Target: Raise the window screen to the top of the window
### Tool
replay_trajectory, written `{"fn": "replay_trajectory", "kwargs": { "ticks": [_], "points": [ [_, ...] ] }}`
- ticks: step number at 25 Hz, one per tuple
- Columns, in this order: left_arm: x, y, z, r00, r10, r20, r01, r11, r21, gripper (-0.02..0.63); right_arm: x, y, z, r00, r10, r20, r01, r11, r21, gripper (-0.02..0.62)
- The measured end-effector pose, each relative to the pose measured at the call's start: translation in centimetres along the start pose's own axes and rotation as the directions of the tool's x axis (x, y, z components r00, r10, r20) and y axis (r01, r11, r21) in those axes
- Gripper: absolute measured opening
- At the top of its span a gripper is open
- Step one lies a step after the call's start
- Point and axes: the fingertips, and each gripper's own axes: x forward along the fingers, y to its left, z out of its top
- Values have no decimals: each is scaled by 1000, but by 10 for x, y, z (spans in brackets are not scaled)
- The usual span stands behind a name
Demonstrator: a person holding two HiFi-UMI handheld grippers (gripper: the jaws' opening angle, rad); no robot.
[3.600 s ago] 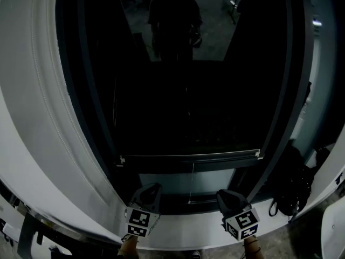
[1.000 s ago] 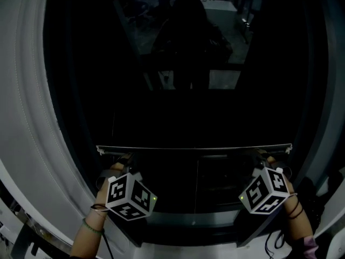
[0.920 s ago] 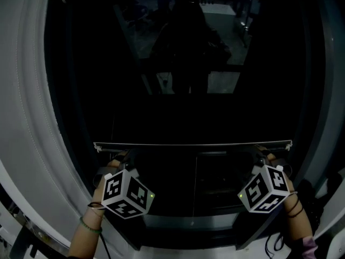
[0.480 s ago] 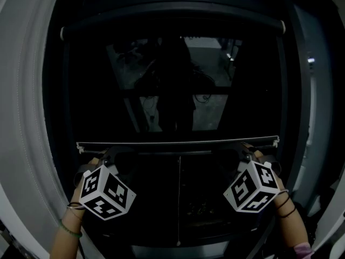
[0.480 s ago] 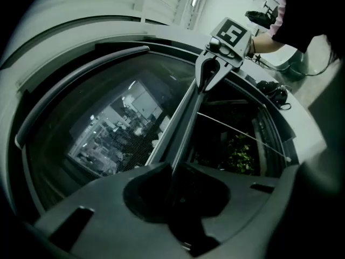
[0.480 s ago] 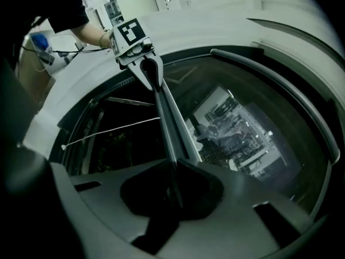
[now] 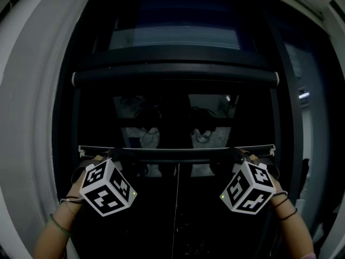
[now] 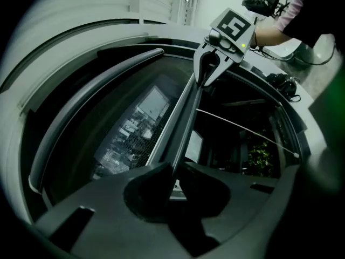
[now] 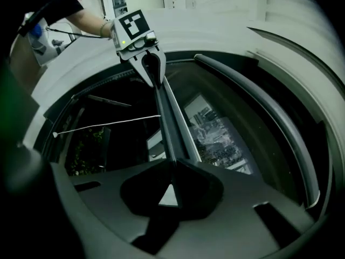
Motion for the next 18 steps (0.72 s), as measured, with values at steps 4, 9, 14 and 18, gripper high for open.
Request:
{"fn": "replay_trajectory", "kwargs": {
  "ticks": [4,9,14,18],
  "points": [
    [2,37,12,1000,25,17,-25,1000,-15,51,4,-37,10,999,-36,11,36,999,8,34],
    [2,78,29,997,67,31,-66,998,-22,54,6,-79,21,994,-106,14,106,994,-11,35],
    [3,122,45,989,145,18,-145,989,3,54,10,-123,33,988,-156,-15,155,988,-22,37],
    [4,151,57,982,191,13,-191,982,5,54,13,-153,41,982,-186,-20,185,983,-13,40]
  ]
}}
